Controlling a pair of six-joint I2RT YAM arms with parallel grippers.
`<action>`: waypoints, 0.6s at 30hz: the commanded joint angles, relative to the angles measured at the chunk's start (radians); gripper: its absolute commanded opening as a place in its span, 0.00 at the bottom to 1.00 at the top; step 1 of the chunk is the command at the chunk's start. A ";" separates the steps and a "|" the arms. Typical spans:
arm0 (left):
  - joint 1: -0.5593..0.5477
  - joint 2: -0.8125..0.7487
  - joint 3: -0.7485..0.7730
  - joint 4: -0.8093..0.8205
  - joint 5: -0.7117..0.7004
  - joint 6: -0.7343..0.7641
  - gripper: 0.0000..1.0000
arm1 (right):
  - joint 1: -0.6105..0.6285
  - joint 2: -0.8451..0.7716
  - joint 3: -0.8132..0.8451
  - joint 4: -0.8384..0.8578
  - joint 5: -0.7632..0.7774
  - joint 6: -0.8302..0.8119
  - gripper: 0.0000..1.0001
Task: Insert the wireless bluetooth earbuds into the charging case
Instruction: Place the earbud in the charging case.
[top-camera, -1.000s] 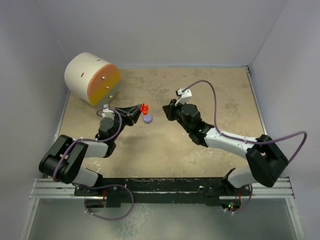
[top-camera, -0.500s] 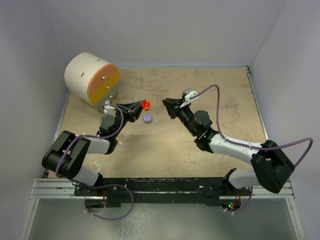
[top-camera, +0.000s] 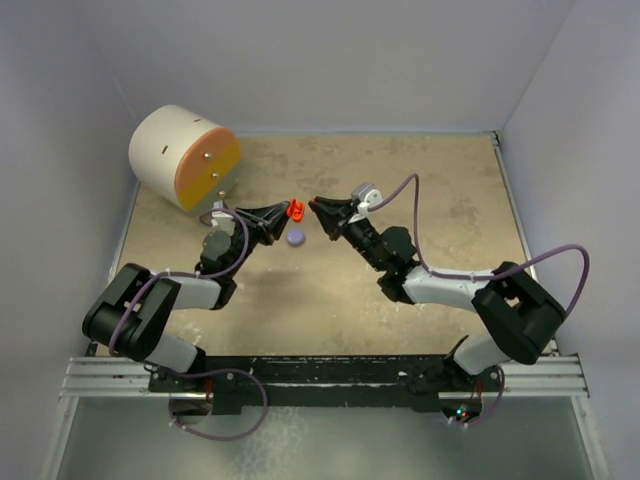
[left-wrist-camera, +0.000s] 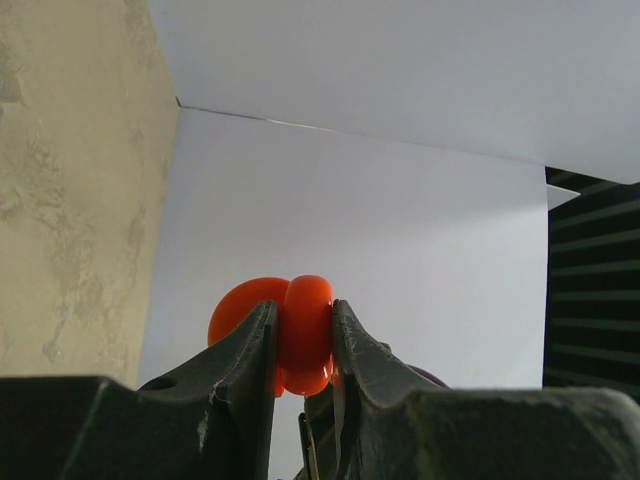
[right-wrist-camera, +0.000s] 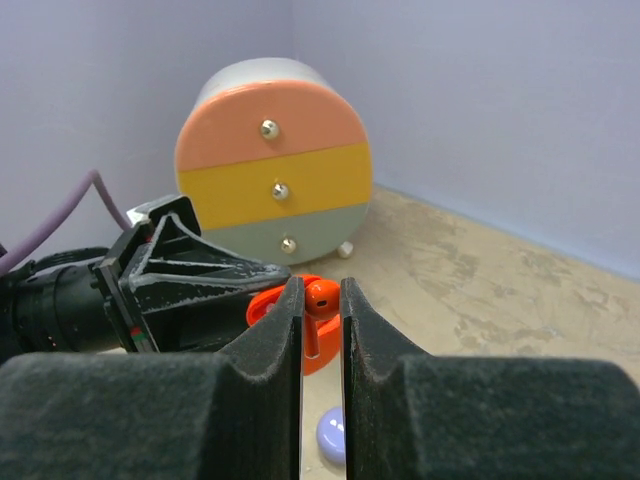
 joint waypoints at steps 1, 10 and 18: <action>-0.012 -0.012 0.037 0.073 0.001 -0.022 0.00 | 0.023 0.004 0.004 0.215 -0.030 -0.074 0.00; -0.021 -0.011 0.042 0.063 0.007 -0.022 0.00 | 0.025 0.056 -0.014 0.346 -0.043 -0.120 0.00; -0.021 -0.012 0.048 0.054 0.004 -0.025 0.00 | 0.025 0.126 0.001 0.425 -0.043 -0.156 0.00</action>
